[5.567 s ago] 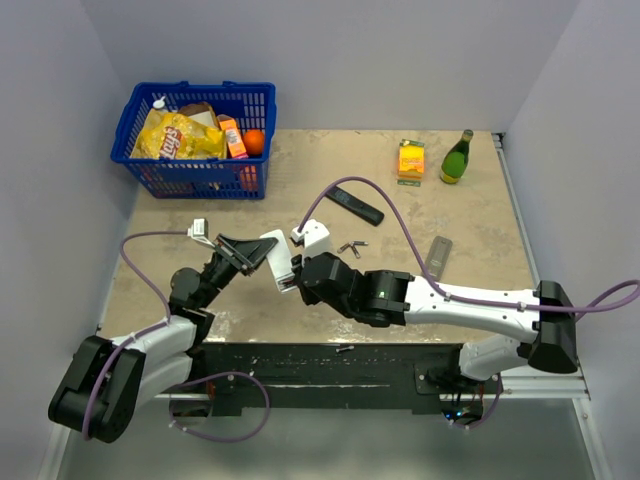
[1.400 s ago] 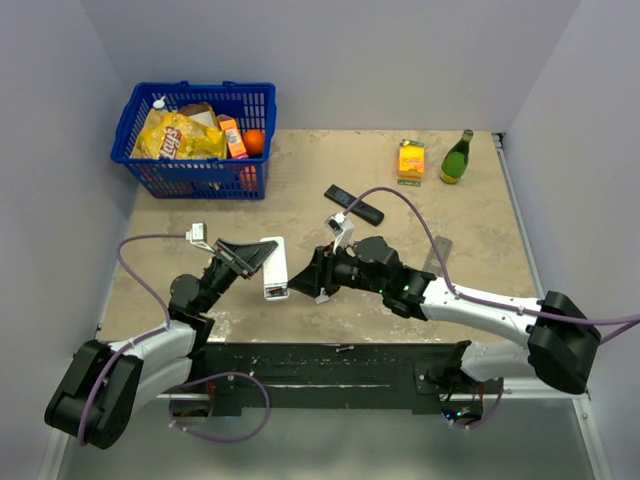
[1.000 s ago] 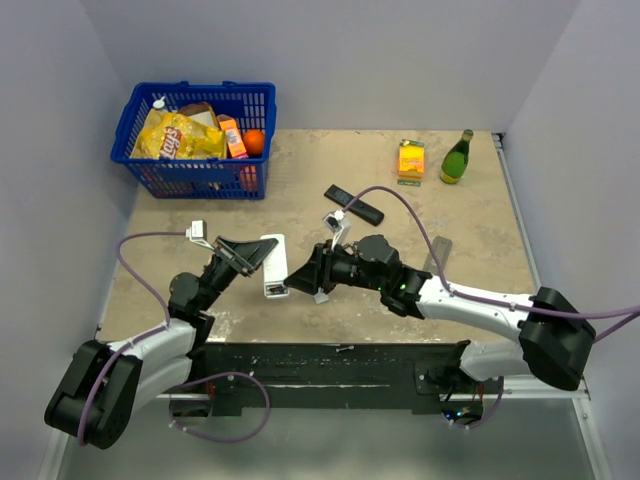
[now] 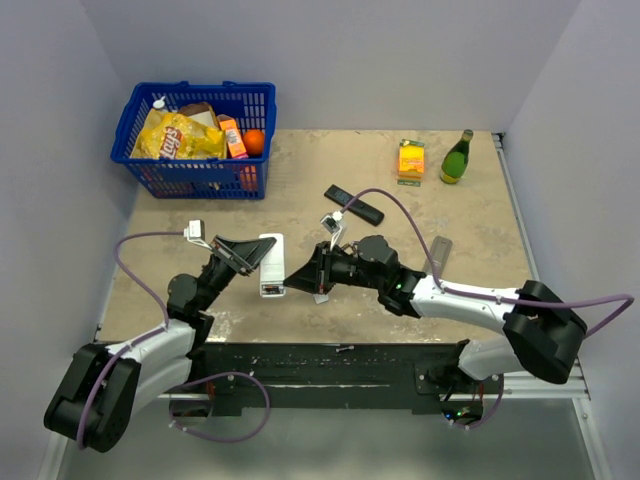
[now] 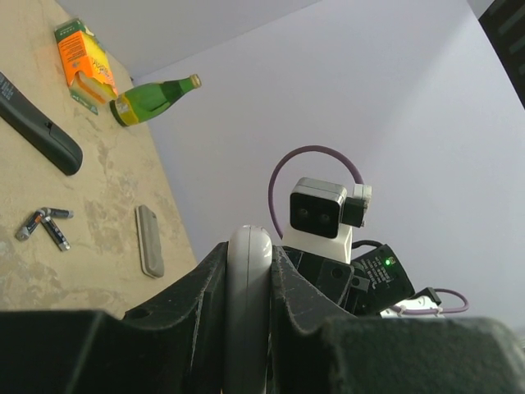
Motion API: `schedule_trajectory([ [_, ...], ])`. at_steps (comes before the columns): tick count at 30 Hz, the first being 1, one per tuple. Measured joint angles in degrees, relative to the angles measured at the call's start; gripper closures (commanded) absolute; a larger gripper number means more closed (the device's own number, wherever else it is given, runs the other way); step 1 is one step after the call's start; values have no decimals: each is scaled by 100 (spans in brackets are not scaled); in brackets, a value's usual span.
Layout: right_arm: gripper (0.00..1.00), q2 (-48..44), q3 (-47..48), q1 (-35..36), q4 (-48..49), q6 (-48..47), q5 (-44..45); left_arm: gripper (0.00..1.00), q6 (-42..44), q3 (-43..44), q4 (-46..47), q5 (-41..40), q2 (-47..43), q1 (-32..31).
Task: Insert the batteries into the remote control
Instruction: Load the battery into the remote control.
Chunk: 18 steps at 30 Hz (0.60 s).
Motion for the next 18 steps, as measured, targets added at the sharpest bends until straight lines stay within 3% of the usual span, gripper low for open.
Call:
schedule_trajectory([
  [2, 79, -9, 28, 0, -66, -39, 4, 100, 0, -2, 0, -4, 0, 0],
  [6, 61, -166, 101, 9, -446, -186, 125, 100, -4, -2, -9, -4, -28, -17],
  [9, 54, -426, 109, 22, -831, -337, 240, 100, -7, -4, 46, 7, -46, -44],
  [18, 52, -595, 111, 24, -988, -448, 205, 100, -22, -4, 190, 9, 17, -44],
])
